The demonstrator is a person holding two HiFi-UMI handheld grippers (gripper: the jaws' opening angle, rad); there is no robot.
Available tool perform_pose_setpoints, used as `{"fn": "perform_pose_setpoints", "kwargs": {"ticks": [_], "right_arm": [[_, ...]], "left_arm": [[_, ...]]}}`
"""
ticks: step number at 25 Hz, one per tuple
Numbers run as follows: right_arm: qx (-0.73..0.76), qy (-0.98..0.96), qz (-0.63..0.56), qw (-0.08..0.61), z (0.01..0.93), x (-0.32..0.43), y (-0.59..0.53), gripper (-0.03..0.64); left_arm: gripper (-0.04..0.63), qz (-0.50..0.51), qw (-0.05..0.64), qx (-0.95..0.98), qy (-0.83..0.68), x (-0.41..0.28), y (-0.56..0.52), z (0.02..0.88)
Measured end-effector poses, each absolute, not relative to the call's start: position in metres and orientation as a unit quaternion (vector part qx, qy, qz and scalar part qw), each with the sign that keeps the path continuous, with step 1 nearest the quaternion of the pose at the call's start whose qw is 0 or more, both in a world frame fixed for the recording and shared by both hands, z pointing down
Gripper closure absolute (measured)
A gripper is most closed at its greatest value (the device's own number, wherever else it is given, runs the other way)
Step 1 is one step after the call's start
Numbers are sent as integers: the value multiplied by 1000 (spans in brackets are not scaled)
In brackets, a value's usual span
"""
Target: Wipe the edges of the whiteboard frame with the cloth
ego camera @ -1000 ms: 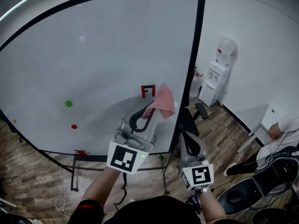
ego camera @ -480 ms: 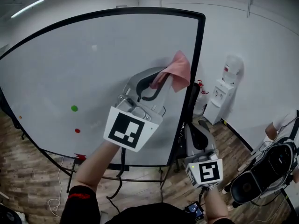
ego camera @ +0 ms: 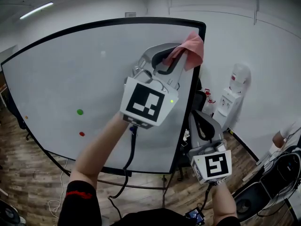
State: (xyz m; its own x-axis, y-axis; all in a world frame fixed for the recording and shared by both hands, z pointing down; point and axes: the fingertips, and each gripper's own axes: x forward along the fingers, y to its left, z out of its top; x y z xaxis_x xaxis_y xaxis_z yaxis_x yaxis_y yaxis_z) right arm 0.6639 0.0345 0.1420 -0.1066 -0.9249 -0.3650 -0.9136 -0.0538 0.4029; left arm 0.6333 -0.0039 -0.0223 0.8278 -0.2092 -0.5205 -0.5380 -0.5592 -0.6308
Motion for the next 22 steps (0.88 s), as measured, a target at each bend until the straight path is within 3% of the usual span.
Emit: {"fn": "perform_pose_setpoints", "kwargs": {"ticks": [8,22], "right_arm": [[656,-694,-297,12,128,664,27,615],[650,-702,-291,1,123,670,24,615]], "left_arm": [[572,176,456,-837,245,649,-3,-54],[572,130,466,-829,280,681,-27,-77]]}}
